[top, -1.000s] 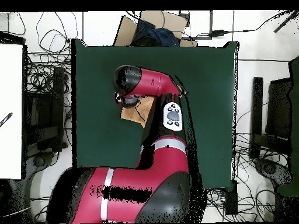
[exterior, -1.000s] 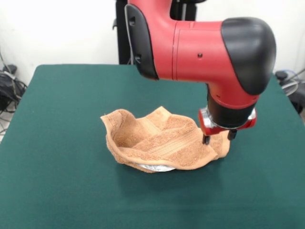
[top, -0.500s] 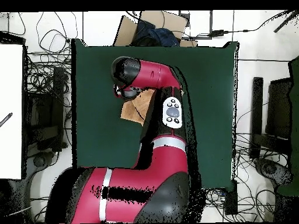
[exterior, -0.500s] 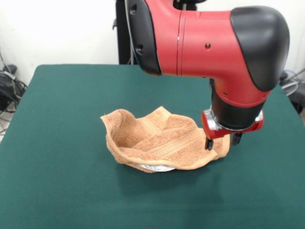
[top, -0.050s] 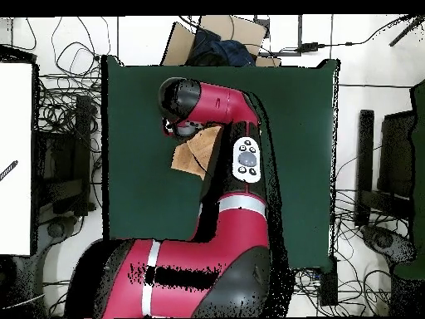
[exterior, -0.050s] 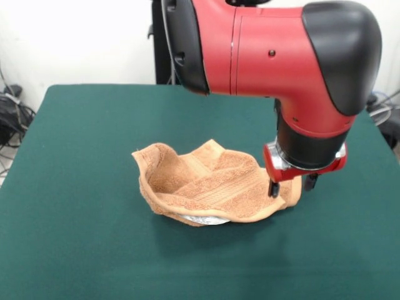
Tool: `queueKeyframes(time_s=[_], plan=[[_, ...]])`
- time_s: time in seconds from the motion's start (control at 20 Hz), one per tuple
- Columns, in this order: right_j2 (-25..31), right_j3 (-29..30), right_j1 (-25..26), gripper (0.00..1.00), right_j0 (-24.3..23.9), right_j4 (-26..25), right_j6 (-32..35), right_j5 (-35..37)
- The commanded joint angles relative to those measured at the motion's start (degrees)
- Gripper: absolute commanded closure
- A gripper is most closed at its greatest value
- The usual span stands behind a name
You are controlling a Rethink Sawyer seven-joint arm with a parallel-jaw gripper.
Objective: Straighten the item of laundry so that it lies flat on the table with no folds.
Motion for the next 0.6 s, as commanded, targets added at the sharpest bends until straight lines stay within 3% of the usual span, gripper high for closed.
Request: queueKeyframes(time_s=[0.05,0.6], plan=[[2.2,2.2,1.0,0.0,-1.1,-1.1,6.4,4.1],[3.3,2.3,3.9,0.0,-1.9,-1.3,5.5,0.0]])
